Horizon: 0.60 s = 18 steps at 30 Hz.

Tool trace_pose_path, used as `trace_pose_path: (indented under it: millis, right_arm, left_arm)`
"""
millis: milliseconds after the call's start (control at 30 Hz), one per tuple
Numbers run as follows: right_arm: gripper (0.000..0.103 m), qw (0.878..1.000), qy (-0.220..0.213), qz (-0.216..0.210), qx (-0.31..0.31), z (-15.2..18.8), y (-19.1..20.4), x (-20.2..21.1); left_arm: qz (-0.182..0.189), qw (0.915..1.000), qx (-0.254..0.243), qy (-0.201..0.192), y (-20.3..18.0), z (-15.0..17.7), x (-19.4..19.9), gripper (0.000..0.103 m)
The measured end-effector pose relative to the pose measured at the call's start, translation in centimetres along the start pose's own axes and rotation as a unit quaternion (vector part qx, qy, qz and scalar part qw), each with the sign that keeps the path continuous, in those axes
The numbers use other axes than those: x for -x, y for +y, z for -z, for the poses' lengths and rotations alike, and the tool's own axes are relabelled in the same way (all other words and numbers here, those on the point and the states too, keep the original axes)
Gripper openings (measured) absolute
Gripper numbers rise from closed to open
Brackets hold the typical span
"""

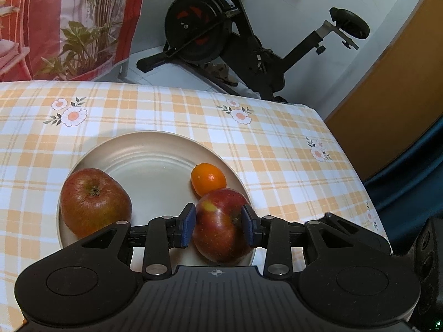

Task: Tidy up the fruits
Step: 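Lower the red apple onto the plate beside the tangerine and open the left gripper, then move the left gripper to a tangerine in the pile and grasp it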

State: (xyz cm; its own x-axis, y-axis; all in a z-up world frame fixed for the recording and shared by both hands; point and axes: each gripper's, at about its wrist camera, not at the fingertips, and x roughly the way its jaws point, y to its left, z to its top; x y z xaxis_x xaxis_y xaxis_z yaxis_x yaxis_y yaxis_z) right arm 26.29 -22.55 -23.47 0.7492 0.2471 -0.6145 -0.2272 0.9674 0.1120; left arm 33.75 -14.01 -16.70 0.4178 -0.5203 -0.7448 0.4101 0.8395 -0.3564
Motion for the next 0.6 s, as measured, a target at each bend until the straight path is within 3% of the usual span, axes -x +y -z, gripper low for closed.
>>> trace_pose_path:
  millis: [300, 600]
  right_arm:
    - [0.065, 0.997, -0.040, 0.006, -0.061, 2.5, -0.1, 3.2]
    - [0.065, 0.993, -0.078, 0.004, -0.092, 6.6, 3.4, 6.4]
  left_arm:
    - [-0.005, 0.9990, -0.021, -0.040, -0.7, 1.0, 3.8, 0.038]
    - [-0.038, 0.9949, -0.014, -0.093, 1.6, 3.4, 9.5, 0.038]
